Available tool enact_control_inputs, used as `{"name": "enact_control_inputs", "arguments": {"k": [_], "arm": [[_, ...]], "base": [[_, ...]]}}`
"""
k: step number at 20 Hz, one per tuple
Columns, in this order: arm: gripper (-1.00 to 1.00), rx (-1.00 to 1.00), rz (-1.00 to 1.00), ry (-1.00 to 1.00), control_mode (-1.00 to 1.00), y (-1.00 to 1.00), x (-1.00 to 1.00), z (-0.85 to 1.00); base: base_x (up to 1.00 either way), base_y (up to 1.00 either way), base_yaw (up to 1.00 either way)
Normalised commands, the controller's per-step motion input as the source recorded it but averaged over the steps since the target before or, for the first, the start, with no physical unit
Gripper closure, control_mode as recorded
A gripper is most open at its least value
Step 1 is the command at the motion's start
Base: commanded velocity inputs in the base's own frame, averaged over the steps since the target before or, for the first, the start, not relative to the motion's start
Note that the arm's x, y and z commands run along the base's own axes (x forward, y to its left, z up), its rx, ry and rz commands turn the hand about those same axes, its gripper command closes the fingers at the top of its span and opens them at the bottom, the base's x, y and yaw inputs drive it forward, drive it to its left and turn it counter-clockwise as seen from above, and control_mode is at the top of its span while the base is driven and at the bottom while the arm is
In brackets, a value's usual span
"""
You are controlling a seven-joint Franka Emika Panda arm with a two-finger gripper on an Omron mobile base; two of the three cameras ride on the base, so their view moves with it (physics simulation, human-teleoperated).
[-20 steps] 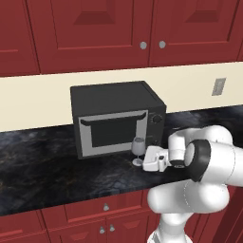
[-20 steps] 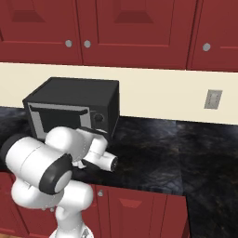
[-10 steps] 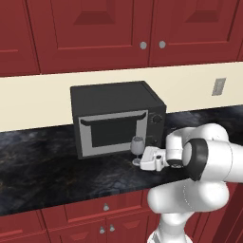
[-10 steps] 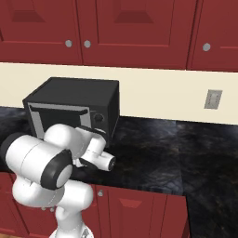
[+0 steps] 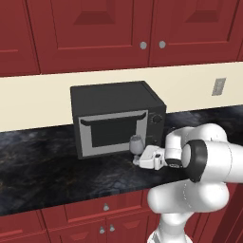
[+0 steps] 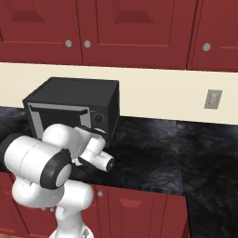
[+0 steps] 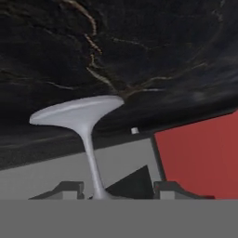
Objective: Retrieve the wine glasses from the counter and place one next to each plate.
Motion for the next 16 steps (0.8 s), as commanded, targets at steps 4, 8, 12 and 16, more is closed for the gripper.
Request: {"name": "enact_control_inputs", "arguments": {"k": [4, 8, 12, 16], "arm": [[1.00, 0.00, -0.05, -0.05, -1.00, 0.00, -0.02, 0.00], [1.00, 0.00, -0.03, -0.05, -1.00, 0.00, -0.18, 0.04], [1.00, 0.01, 0.00, -0.11, -1.00, 0.00, -0.53, 0.36], [1.00, 0.00, 0.00, -0.23, -1.00, -0.10, -0.99, 0.85]], "base": [[0.00, 0.00, 0.00], [0.00, 0.00, 0.00], [0.00, 0.00, 0.00], [0.00, 0.00, 0.00]]}}
